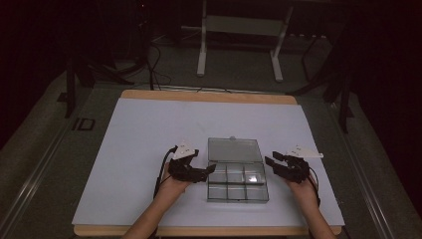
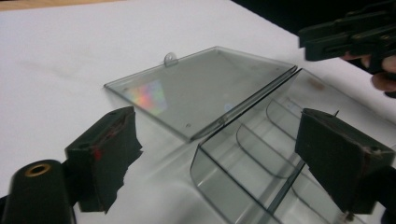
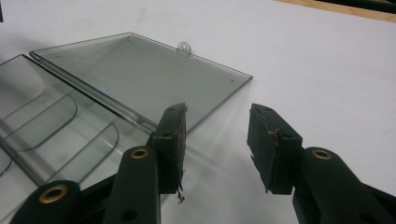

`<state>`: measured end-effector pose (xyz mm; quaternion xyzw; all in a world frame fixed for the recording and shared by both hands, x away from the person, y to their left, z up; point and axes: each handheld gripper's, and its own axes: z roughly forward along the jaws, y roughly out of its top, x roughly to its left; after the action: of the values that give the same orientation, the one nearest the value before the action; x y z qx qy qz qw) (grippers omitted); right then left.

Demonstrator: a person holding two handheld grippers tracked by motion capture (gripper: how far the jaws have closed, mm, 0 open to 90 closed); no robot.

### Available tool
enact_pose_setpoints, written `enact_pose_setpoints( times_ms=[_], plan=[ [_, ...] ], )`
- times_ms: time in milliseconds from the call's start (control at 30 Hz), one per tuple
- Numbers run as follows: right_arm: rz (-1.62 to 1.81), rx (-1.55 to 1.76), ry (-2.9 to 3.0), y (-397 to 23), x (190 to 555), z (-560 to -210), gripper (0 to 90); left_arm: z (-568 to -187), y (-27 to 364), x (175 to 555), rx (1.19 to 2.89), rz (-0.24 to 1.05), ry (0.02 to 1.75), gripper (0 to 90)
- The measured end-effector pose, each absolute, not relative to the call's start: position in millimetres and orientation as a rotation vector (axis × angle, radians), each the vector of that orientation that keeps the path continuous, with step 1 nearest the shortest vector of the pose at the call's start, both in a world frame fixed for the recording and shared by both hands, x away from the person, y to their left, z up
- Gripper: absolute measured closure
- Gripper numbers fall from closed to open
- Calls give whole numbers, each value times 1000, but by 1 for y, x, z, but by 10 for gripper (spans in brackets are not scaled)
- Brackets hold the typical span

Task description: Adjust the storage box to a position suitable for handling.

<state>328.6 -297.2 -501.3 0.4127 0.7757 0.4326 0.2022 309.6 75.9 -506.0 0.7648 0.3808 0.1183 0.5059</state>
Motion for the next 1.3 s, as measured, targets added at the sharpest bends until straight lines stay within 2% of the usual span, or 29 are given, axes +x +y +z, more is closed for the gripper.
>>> enact_pose_setpoints(
  times_ms=[33,67,467,567,1300],
  plan=[
    [1202,1153,2165,-299,327,-501,570,-507,77,308,1850,291,916,21],
    [1198,1149,2165,-302,326,-501,570,-507,78,307,1849,300,914,13],
    [1146,1144,2181,-326,308,-506,586,-512,94,288,1811,295,908,13],
    [1131,1161,2186,-334,304,-510,620,-515,99,281,1806,288,897,13],
    [1002,1203,2242,-337,305,-536,690,-531,114,269,1779,323,906,13]
  ],
)
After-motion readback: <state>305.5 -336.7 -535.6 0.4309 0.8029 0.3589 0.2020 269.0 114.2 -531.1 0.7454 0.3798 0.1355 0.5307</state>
